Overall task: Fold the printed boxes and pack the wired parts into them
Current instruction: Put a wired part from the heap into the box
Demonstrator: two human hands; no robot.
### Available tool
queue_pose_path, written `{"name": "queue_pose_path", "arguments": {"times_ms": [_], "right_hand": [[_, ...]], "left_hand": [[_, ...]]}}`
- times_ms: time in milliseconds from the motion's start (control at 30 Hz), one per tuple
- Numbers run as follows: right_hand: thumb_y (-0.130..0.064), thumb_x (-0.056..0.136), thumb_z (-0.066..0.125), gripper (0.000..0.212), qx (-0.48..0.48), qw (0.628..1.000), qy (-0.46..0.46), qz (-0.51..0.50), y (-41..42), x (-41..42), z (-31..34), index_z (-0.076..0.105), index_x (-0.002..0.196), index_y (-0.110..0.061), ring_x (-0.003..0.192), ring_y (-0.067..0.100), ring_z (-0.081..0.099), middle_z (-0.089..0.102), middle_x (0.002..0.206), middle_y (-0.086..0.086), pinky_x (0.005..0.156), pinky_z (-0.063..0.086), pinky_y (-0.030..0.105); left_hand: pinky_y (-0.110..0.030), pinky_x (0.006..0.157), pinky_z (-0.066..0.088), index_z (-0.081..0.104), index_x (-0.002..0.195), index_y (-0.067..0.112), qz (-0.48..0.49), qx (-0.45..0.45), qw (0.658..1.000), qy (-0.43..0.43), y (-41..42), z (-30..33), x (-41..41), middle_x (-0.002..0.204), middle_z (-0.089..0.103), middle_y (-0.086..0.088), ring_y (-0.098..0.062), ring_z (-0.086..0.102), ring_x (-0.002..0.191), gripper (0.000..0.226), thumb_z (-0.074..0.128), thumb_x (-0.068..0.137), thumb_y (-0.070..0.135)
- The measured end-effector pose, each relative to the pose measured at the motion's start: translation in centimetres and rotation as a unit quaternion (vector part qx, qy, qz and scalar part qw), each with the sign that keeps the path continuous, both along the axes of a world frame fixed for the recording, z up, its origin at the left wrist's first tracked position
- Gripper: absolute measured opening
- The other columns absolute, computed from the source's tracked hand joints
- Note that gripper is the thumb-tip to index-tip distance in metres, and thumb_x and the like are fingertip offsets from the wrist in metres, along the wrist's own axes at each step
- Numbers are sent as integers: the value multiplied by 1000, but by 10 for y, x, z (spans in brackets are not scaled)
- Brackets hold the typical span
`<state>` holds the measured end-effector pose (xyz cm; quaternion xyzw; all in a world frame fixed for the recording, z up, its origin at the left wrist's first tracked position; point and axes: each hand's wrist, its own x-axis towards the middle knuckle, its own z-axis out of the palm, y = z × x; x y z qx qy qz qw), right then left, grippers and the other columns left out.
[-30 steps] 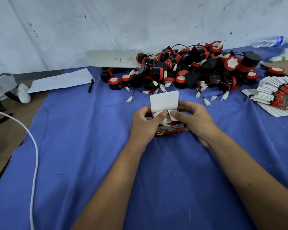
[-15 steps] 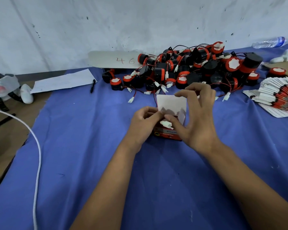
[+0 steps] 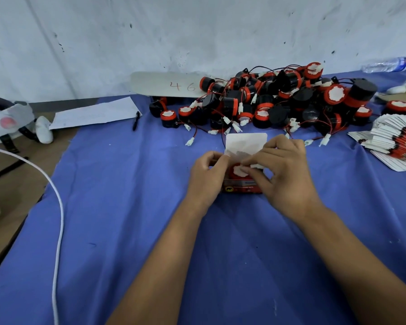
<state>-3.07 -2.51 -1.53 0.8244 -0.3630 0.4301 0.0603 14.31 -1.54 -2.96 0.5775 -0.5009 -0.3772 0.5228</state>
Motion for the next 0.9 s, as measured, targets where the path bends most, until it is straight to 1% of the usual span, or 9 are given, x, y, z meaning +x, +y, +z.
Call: {"name": "queue_pose_path", "arguments": {"times_ms": [100,233,333,400,533,633,733,833,900], "right_hand": [[-31,92,74,11,25,997,35,-70,-2,-1,1,78,86,-23,96,20,54,72,84,-14,89,27,38],[-31,95,68,15,63,985,86,-136,-1,4,4,79,86,-24,109,21,53,75,89,-13,98,30,47],[-30,96,65,16,81,977,103,-167,0,8,7,78,88,-27,115,20,52,75,93,-15,102,27,47],[-30,97,63,19,89,972,110,-187,0,12,8,77,86,-28,115,17,52,74,88,-15,104,22,44],[-23,97,60,15,98,959,136,-228,-1,23,8,70,88,-27,109,16,57,69,77,-6,102,14,39],[-22,97,60,9,119,955,161,-217,-4,25,7,65,97,-29,121,14,53,70,88,-9,106,11,41],[-18,100,54,17,115,957,179,-195,-9,20,5,65,104,-30,131,10,45,67,103,-15,112,9,45],[-15,102,54,20,128,982,18,-140,-10,15,6,70,94,-23,116,10,55,68,98,-11,110,20,46],[-15,102,56,18,123,983,-52,-129,-13,10,8,70,92,-22,105,11,58,69,96,-8,106,25,44]], "left_hand": [[-28,45,43,58,83,10,-11,13,1000,10,1,0,-1,60,55,2,-16,51,53,28,54,104,28],[-33,50,50,59,85,15,-24,12,1000,6,2,1,-8,61,60,1,-20,58,55,23,50,105,22],[-32,49,51,60,90,8,-19,3,1000,4,3,2,-10,75,66,-11,-21,59,58,16,51,101,17],[-34,49,52,63,94,7,-1,-14,1000,-19,3,1,-11,83,68,-15,-23,60,59,12,53,97,14],[-27,50,44,60,86,18,51,-53,995,-68,4,-4,-27,72,65,-4,-12,56,59,6,58,91,17],[-23,56,39,52,86,24,78,-71,990,-94,6,-9,-40,73,59,9,-9,53,64,10,59,82,30],[-24,60,48,55,102,25,85,-69,990,-88,4,-12,-40,86,66,12,-6,61,75,24,66,82,30],[-12,58,47,57,101,26,77,-69,993,-51,2,-12,-35,88,66,16,5,61,77,27,70,82,12],[-11,55,45,58,96,27,67,-69,994,-53,1,-11,-32,84,66,14,5,61,73,27,67,82,6]]}}
